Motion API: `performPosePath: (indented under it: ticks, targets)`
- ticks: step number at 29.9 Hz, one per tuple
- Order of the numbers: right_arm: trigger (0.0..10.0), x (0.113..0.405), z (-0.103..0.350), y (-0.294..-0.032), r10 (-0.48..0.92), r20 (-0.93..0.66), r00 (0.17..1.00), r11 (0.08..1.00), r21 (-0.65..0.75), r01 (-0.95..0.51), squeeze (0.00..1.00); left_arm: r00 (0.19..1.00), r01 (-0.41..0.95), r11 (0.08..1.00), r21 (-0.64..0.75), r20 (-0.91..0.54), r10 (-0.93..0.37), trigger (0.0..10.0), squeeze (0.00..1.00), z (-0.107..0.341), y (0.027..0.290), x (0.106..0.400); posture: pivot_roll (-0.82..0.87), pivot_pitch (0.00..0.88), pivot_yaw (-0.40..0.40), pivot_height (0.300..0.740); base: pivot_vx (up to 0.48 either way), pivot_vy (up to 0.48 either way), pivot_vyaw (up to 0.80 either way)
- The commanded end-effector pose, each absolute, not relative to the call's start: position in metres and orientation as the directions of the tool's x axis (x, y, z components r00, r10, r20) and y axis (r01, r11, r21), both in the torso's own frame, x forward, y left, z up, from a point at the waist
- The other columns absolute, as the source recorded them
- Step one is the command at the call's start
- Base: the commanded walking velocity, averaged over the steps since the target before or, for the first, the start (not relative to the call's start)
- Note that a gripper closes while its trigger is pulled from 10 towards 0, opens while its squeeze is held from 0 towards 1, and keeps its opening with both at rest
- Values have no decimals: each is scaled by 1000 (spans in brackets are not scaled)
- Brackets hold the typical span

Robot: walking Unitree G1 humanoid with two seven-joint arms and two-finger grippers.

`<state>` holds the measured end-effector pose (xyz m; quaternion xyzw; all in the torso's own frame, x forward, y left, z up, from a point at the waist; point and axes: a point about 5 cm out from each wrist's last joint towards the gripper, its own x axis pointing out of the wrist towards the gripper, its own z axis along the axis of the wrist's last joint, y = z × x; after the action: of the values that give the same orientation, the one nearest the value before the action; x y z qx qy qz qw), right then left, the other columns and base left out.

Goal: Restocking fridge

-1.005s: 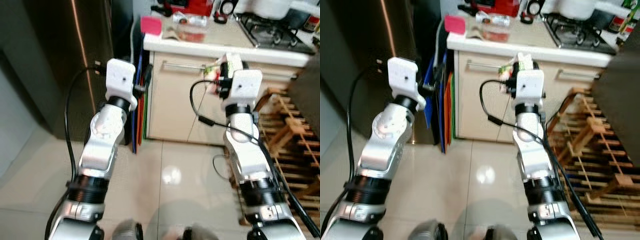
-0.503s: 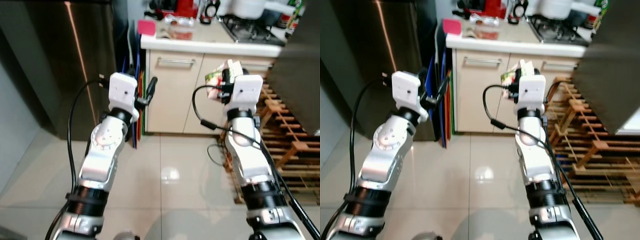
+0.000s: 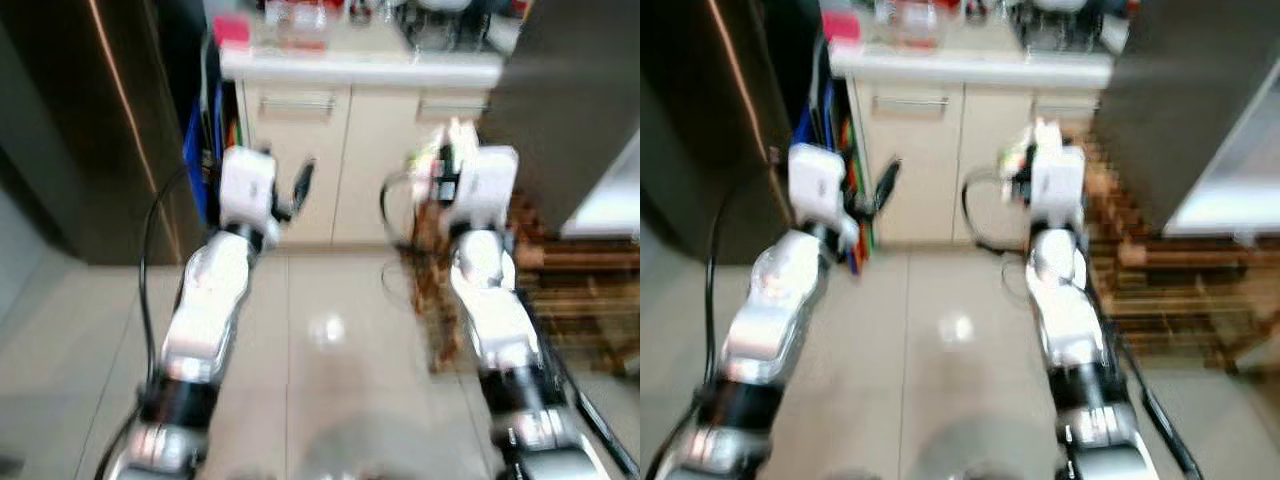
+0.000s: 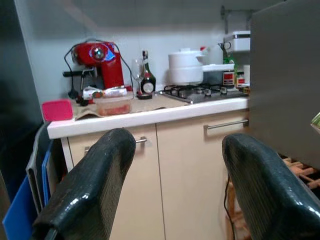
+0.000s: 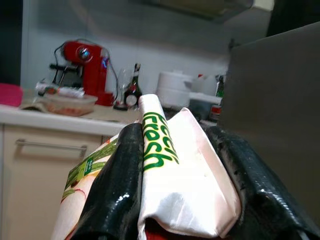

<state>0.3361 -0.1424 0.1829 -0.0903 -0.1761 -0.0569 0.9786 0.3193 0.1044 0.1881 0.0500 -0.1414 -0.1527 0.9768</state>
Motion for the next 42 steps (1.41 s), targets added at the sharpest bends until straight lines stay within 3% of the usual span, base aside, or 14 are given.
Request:
performPosePath:
  ticks: [1,22,23,24,29,33,42]
  targets:
    - [0,337,183,-153,-108,356,928,972,-158,174,0,912,295,945,139,255,-322,10000,0,188,96,322,6,0,-8,740,0,-442,0]
    - [0,333,188,-162,-143,395,908,958,-174,226,0,913,285,948,144,261,-314,10000,0,189,91,337,-49,0,25,740,0,-442,0]
    - [4471,330,190,-165,-151,403,903,953,-183,241,0,918,273,950,152,255,-305,10000,0,187,92,338,-53,0,29,740,0,0,0]
    - [10000,328,191,-166,-157,409,899,949,-190,252,0,925,259,951,166,242,-294,10000,0,186,92,340,-55,0,33,740,0,0,0]
    - [10000,321,191,-170,-165,422,891,942,-201,269,0,923,273,949,156,236,-304,10000,0,184,92,339,-60,0,36,740,0,0,0]
    - [10000,311,181,-178,-189,404,895,932,-213,293,0,924,278,956,97,244,-293,10000,0,185,93,339,-66,0,39,740,480,0,0]
    - [10000,309,179,-182,-211,389,897,924,-219,312,0,922,292,950,109,232,-310,10000,0,183,90,340,-70,0,38,740,480,0,0]
